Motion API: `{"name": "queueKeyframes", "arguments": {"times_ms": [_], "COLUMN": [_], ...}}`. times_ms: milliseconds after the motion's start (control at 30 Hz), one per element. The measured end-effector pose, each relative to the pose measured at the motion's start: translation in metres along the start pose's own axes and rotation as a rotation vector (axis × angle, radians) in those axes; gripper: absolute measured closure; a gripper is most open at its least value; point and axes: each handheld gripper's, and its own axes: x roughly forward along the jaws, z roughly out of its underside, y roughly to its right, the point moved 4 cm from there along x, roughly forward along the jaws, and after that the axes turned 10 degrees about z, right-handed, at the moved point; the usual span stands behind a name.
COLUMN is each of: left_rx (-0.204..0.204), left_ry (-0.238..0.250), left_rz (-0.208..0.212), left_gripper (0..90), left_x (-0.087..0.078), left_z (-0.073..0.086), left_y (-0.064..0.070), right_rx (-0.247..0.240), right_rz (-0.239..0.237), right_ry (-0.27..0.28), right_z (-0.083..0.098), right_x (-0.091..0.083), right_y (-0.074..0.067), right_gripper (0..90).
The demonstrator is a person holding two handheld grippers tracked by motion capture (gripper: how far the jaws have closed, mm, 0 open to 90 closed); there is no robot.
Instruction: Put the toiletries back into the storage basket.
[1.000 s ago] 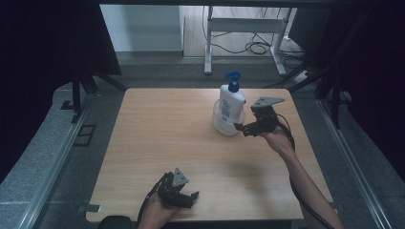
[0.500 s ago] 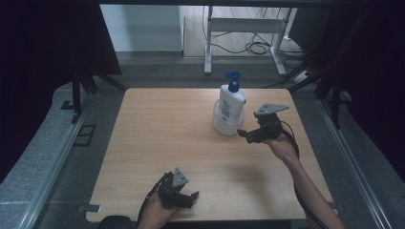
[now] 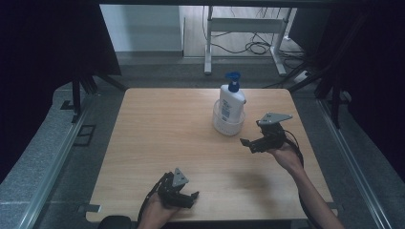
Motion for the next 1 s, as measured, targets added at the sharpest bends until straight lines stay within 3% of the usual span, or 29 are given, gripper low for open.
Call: {"name": "queueKeyframes", "arguments": {"times_ms": [633,1000], "left_rx": [-0.001,0.0], "left_ry": [0.001,0.001], "left_rz": [-0.001,-0.002], "left_gripper": [11.9,11.9], "left_x": [0.0,0.0], "left_z": [0.0,0.0], "left_y": [0.0,0.0], "right_rx": [0.009,0.015], "right_rz": [0.005,0.021], "right_ry": [-0.001,0.016], "right_z": [0.043,0.061], "right_x": [-0.015,-0.034], "right_y": [-0.014,-0.019], "right_gripper": [0.7,0.9]}}
